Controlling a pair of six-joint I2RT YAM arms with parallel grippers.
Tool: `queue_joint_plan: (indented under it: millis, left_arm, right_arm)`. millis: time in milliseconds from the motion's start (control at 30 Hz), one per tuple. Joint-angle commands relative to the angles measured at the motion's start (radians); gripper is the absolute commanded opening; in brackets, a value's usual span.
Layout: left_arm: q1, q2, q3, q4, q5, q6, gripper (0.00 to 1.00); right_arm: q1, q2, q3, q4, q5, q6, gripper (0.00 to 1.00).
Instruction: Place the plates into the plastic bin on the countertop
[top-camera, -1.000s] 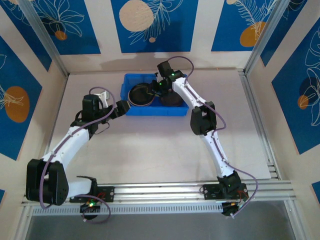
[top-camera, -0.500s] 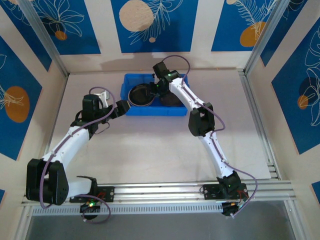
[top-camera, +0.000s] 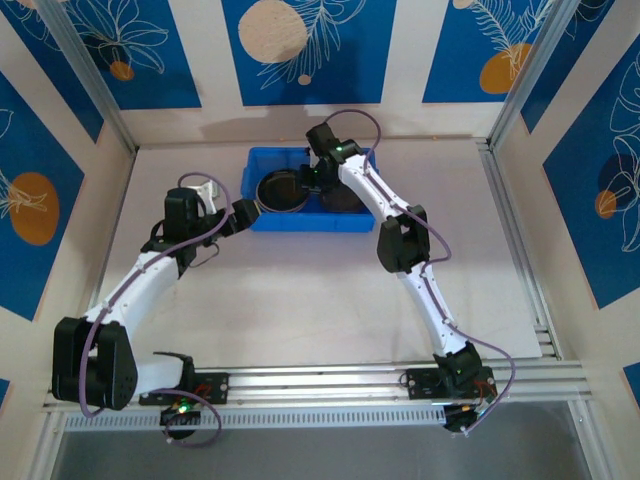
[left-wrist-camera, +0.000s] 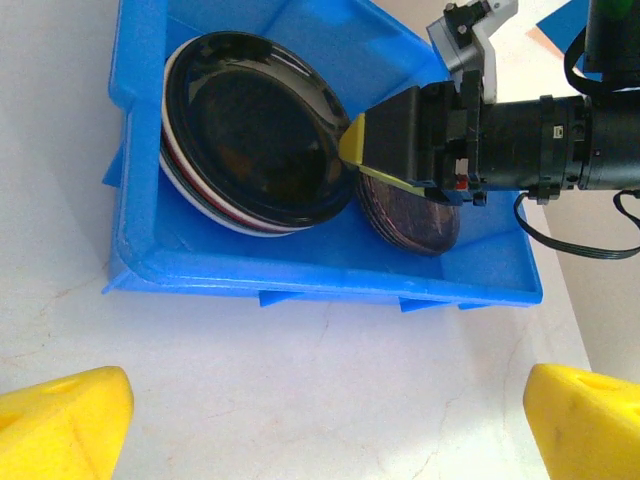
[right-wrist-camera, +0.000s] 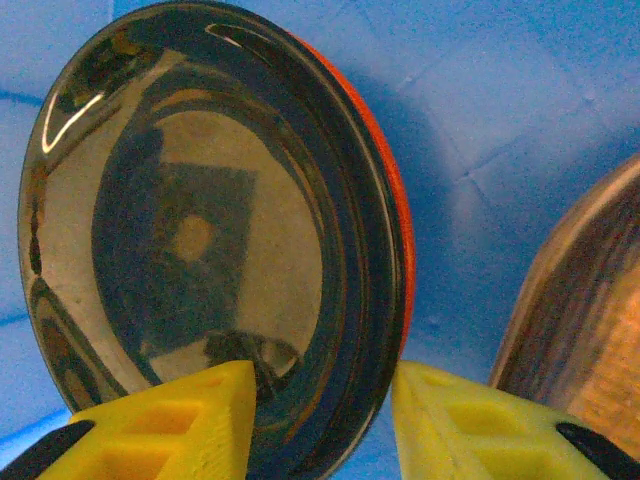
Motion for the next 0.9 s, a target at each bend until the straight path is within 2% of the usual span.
queue_joint_plan:
  millis: [0,133,300,433,500,567,600,733,867]
  left_arm:
    - [-0.007,0.006,0.034,0.005,0.008,0.006,1.00]
    - [-0.006,0.004,0.034,0.012,0.006,0.003,1.00]
    - [-0.006,0.004,0.044,0.012,-0.011,0.018,1.00]
    - [-0.010,-0.010,0.058,-0.007,-0.070,0.048,1.00]
    - [-0.016,-0.017,0.070,-0.022,-0.125,0.064,1.00]
    - [-0.031,-0.030,0.071,-0.023,-0.202,0.090,1.00]
    - [-0.041,-0.038,0.067,-0.017,-0.241,0.101,1.00]
    - [-0.088,-0.072,0.021,0.074,-0.386,0.172,1.00]
    - [-0.143,-0.091,-0.084,0.245,-0.520,0.292,1.00]
  right_arm:
    - [-0.008,-0.093,0.042,-0.043,0.032,-0.031,0.43]
    - [-0.015,-0.127,0.020,-0.059,0.041,-0.039,0.44]
    - [-0.029,-0.255,-0.107,-0.018,0.023,-0.058,0.44]
    - [-0.046,-0.501,-0.407,0.142,0.006,-0.109,0.46]
    - [-0.049,-0.631,-0.576,0.228,0.031,-0.128,0.60]
    - [-0.057,-0.760,-0.740,0.298,0.044,-0.143,0.92]
    - [-0.061,-0.818,-0.815,0.326,0.061,-0.143,0.99]
    - [-0.068,-1.066,-1.131,0.463,0.190,-0.154,0.99]
    - [-0.075,-1.276,-1.445,0.613,0.400,-0.184,0.99]
